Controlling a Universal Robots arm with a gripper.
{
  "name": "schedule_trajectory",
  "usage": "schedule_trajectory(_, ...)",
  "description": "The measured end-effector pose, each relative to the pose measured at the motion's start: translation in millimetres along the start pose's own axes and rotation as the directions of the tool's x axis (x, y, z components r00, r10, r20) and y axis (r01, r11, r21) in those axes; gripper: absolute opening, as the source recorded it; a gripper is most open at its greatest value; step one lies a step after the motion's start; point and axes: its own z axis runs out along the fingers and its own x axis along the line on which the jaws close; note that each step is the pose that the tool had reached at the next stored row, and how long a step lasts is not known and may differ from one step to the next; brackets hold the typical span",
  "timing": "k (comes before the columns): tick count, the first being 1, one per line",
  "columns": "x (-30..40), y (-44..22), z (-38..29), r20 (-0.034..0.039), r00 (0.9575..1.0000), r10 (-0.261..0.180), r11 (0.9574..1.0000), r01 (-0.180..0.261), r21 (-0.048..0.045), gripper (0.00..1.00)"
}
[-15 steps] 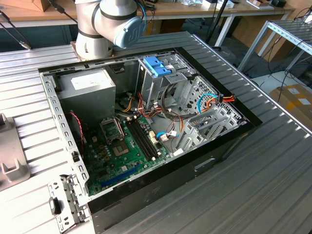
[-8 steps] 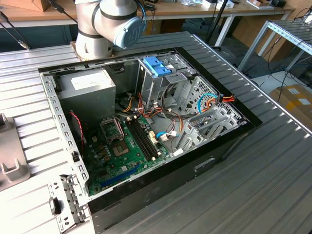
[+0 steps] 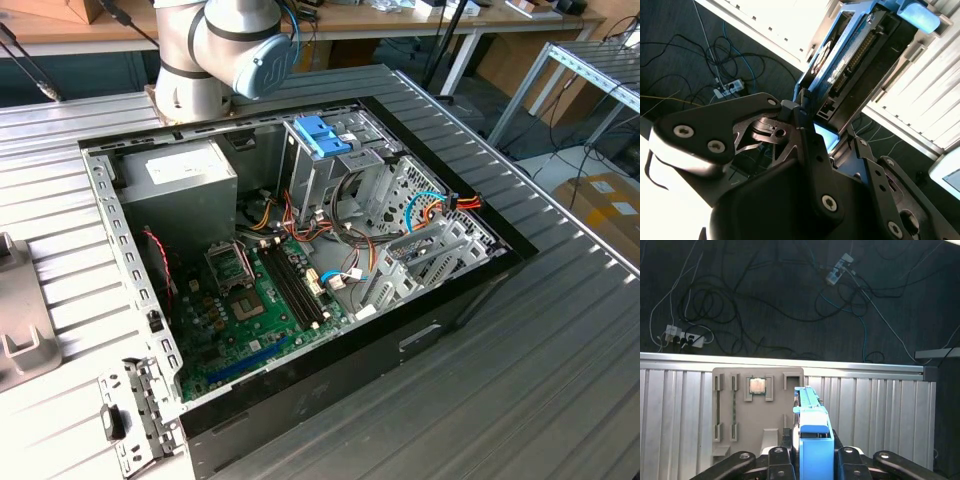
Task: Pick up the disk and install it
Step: 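Pick up the disk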
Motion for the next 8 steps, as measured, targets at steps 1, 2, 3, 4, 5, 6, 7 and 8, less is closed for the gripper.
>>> schedule_trajectory(1,0.0,0.0,-0.3,0.0,1.0,0.0,1.0,0.0,0.0,0.37)
schedule_trajectory(2,-0.1,0.0,-0.6,-0.0001,1.0,0.0,1.0,0.0,0.0,0.37)
schedule_trajectory(3,-0.1,0.0,-1.2,0.0,1.0,0.0,1.0,0.0,0.0,0.37)
schedule_trajectory(4,-0.1,0.1,-1.6,0.0,1.0,0.0,1.0,0.0,0.0,0.37)
schedule_trajectory(5,-0.2,0.1,-1.9,0.0,1.0,0.0,1.0,0.0,0.0,0.37)
schedule_trajectory(6,-0.2,0.1,-2.2,0.0,1.0,0.0,1.0,0.0,0.0,0.37)
schedule_trajectory(7,-0.2,0.1,-2.5,0.0,1.0,0.0,1.0,0.0,0.0001,0.37)
schedule_trajectory(8,-0.2,0.1,-2.8,0.0,1.0,0.0,1.0,0.0,0.0001,0.37)
